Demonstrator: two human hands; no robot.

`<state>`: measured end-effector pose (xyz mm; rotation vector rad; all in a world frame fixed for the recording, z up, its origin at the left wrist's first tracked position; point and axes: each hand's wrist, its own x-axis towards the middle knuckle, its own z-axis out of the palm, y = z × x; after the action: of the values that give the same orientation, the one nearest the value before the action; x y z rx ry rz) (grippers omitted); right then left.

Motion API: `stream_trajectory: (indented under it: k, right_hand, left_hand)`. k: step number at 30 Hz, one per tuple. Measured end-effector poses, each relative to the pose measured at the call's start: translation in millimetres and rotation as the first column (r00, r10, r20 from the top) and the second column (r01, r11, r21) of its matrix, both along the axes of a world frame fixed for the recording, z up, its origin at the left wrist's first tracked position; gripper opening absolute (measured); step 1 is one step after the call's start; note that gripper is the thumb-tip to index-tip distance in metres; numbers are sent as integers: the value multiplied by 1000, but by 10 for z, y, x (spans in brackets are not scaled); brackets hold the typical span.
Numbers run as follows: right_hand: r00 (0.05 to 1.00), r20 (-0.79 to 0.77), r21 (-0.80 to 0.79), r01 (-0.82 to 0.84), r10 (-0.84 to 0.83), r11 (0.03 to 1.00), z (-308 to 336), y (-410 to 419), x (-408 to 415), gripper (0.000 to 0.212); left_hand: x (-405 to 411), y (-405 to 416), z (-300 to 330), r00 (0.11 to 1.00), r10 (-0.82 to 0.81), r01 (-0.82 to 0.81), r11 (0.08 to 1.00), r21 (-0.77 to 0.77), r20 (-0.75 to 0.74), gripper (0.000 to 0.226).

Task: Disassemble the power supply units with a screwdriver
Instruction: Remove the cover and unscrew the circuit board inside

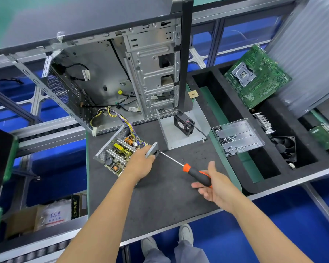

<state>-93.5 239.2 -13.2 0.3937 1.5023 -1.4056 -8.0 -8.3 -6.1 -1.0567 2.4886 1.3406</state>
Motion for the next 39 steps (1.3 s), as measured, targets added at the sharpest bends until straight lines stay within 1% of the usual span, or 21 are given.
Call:
stream_trajectory:
  k: [2,4,7,10,12,13,14,16,17,18,19,21,24,26,28,29,31,33,35,37,39]
  right_hand:
    - [996,-84,9,-3,4,1000,-34,-8,29,34]
    - [982,-161,-75,83,-94,994,-69,29,20,20]
    - [979,-121,-146,146,-165,978,-35,36,-2,33]
    - [999,-35,18,-6,7,1000,17,-6,2,49]
    - [993,-108,46,-36,40,998,-13,3,6,35]
    - [987,-158,6,0,1,1000,-27,16,11,23]
    - [978,-202,-34,39,-45,999,-44,32,10,21]
    - [973,-195,-115,98,-119,988,-46,60,10,33]
    - [980,-162,-126,93,-113,988,-26,46,6,32]
    - [990,-115,-106,72,-84,992,15,24,13,31]
    - [997,-71,-49,19,-23,999,46,7,11,37]
    - [995,-56,60,-78,81,995,54,-8,-4,46]
    - [980,-194,16,-43,46,999,12,28,-3,18]
    - [966,-256,-52,27,-39,998,-23,68,13,27]
    - [976,-210,-67,44,-58,997,9,39,23,27]
    - [988,-153,-38,19,-24,999,44,13,33,28]
    - [992,-73,76,-93,99,993,58,-10,39,42]
    - [981,-133,98,-128,141,987,28,5,45,33]
    - [970,-234,41,-65,73,997,-15,50,56,17]
    - [968,-250,-43,22,-32,999,-45,89,77,29]
    - [980,-185,-75,62,-75,995,-3,63,83,32]
  left_hand:
    - [2,0,1,1000,1,-1,1000,5,-1,30]
    - [-3,1,4,1000,1,-1,1000,7,-3,30]
    - [-8,-1,5,1000,-2,2,1000,4,0,30]
    - [-4,-1,5,1000,0,0,1000,8,2,31]
    - [0,1,7,1000,-4,4,1000,7,1,30]
    - [4,2,9,1000,-6,6,1000,6,2,29]
    - [5,1,11,1000,-5,5,1000,5,2,29]
    - [5,3,9,1000,-2,2,1000,7,1,29]
    - [5,4,10,1000,-1,1,1000,7,1,29]
    - [5,8,10,1000,-2,2,1000,8,0,29]
    - [1,11,8,1000,0,0,1000,8,-2,30]
    - [0,14,4,1000,2,-2,1000,6,-4,31]
    - [7,14,7,1000,0,0,1000,3,1,31]
    - [11,13,12,1000,-10,10,1000,1,7,32]
    - [13,12,8,1000,-7,7,1000,-2,12,32]
    - [13,13,6,1000,-5,5,1000,-3,14,31]
    - [10,15,4,1000,-5,5,1000,-5,13,30]
    - [8,16,10,1000,-7,7,1000,-3,12,31]
    - [9,15,12,1000,-7,7,1000,0,15,32]
    - [17,14,9,1000,-9,9,1000,-2,18,32]
    - [18,17,9,1000,-9,9,1000,-2,20,32]
